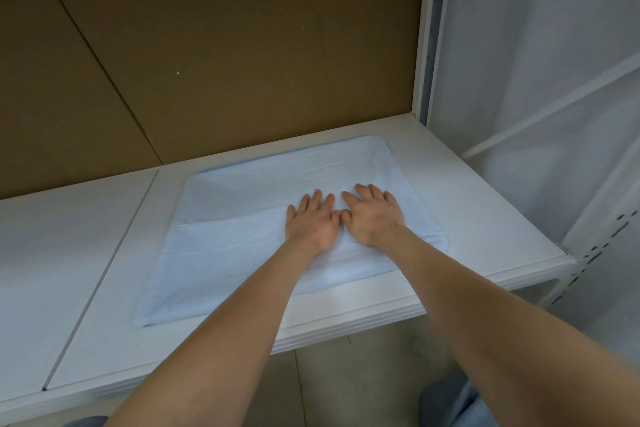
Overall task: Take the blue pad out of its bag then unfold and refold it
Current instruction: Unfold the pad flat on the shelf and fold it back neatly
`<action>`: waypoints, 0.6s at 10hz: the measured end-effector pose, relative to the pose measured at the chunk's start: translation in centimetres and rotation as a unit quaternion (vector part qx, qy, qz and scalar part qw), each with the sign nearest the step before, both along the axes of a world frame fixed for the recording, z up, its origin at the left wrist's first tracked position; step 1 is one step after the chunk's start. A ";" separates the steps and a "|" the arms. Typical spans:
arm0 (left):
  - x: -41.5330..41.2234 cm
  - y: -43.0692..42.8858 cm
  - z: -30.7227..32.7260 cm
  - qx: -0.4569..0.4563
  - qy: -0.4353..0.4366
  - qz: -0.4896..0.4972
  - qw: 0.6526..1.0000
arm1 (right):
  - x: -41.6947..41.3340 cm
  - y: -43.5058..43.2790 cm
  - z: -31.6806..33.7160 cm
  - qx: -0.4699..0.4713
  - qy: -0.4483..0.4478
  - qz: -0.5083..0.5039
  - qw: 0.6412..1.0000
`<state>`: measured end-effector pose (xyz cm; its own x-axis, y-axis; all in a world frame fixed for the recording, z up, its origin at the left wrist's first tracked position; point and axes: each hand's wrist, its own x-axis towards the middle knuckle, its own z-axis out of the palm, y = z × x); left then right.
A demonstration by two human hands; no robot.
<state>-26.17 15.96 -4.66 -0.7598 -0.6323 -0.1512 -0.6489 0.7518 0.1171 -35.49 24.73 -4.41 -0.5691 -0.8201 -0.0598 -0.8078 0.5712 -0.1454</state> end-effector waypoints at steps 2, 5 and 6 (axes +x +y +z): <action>2.6 -4.3 0.8 -0.047 0.026 0.052 0.997 | 0.4 -3.0 1.0 0.005 0.014 0.031 0.999; 4.3 -6.7 -0.9 -0.031 -0.023 0.065 0.997 | 0.7 -5.1 -0.8 0.040 -0.003 0.054 0.998; 4.3 -6.7 -1.2 -0.026 -0.023 0.067 0.997 | 0.6 -5.0 -1.3 0.042 -0.006 0.053 0.998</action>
<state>-21.88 9.26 -5.89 -0.6614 -0.7352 -0.1481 -0.7474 0.6626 0.0487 -34.87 19.72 -5.73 -0.4781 -0.8676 -0.1367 -0.8628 0.4930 -0.1116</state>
